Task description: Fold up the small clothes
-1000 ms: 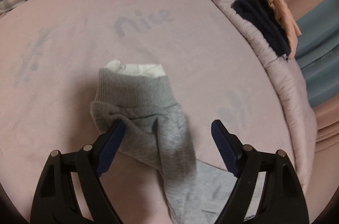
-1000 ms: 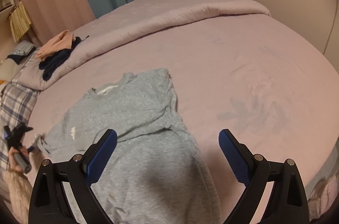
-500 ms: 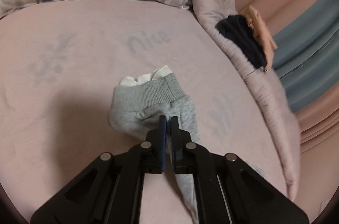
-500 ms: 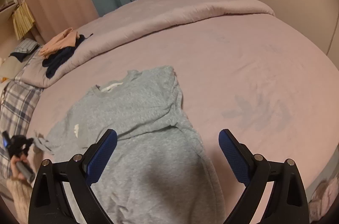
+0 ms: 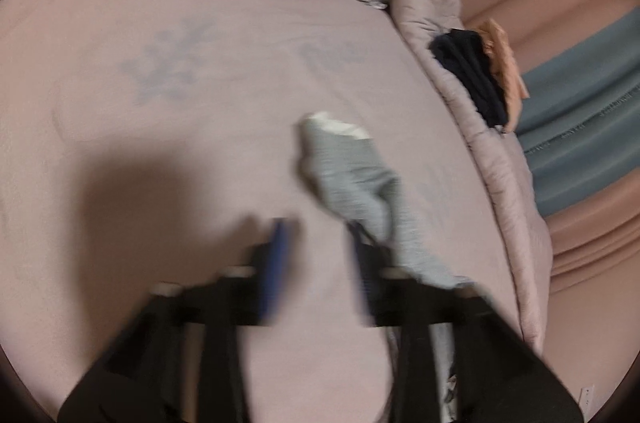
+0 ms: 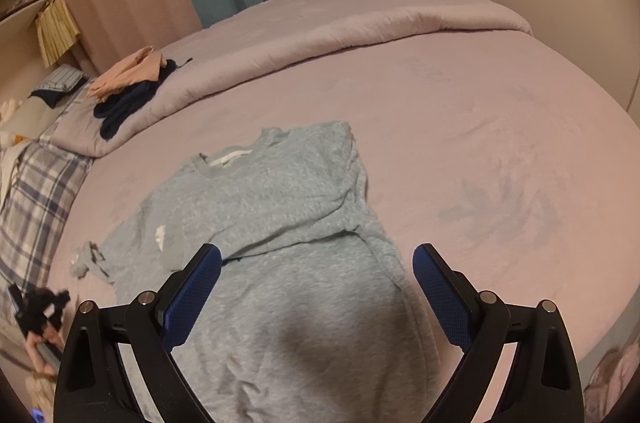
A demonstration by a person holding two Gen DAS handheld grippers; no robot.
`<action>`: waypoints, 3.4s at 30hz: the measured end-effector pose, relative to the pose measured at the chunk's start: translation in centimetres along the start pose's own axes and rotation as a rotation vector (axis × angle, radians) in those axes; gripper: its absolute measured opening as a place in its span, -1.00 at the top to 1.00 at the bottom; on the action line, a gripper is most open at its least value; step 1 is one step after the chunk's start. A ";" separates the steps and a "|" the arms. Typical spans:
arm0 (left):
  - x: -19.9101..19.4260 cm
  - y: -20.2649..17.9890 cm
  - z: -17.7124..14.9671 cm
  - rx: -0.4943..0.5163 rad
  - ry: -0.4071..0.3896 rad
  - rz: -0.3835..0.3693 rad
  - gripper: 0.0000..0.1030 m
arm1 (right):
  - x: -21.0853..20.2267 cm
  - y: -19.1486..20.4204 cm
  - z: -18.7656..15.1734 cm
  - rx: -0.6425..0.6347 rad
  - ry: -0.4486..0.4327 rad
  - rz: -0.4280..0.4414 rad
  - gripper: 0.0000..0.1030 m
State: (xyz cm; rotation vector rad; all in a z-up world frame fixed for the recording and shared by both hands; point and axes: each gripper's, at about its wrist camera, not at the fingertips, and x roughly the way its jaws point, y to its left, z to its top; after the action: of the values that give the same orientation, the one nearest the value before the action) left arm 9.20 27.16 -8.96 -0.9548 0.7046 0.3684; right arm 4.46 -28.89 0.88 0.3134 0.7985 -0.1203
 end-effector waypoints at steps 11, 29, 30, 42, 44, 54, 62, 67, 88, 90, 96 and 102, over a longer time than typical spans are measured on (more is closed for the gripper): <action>10.3 -8.4 2.4 0.163 0.119 0.207 -0.30 | 0.6 -0.1 -0.2 0.005 0.015 -0.020 -0.86; -0.2 0.3 -1.2 -0.060 -0.073 -0.055 0.83 | 0.8 0.1 -0.7 -0.005 0.015 0.012 -0.86; -0.4 1.8 -1.8 -0.113 -0.076 -0.085 0.83 | 0.8 0.2 -0.7 -0.006 0.016 0.015 -0.86; -1.8 5.4 -4.5 -0.214 -0.074 -0.063 0.00 | 0.6 0.7 -1.1 -0.018 0.019 0.039 -0.86; -2.3 5.1 -4.0 -0.205 -0.103 -0.065 -0.56 | 0.6 0.5 -1.2 -0.011 0.018 0.040 -0.86; -1.4 7.0 -1.1 -0.282 -0.140 -0.038 -0.35 | 0.8 0.4 -1.4 -0.014 0.027 0.049 -0.86; -2.2 5.2 -0.7 -0.223 -0.180 0.003 0.75 | 1.3 0.4 -1.6 -0.014 0.044 0.060 -0.86; -3.9 0.0 -0.3 -0.101 -0.177 -0.077 0.82 | 1.4 0.1 -1.4 0.002 0.041 0.059 -0.86; -3.1 -21.1 -10.5 0.482 0.032 -0.260 0.84 | 0.6 -1.8 -1.3 0.046 0.009 0.067 -0.86; -2.5 -22.4 -12.0 0.514 0.047 -0.262 0.84 | 0.5 -2.1 -1.3 0.054 0.005 0.063 -0.86; 0.3 -25.4 -16.3 0.633 0.140 -0.271 0.84 | 0.2 -3.0 -1.1 0.074 -0.005 0.049 -0.86; 2.7 -26.9 -20.4 0.722 0.215 -0.260 0.84 | 0.2 -3.7 -1.1 0.089 -0.005 0.038 -0.86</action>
State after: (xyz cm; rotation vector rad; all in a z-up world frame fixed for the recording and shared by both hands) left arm 18.87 -4.54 -2.12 -0.3865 0.8162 -0.2214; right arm 2.99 -32.02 -0.83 0.4127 0.7834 -0.1209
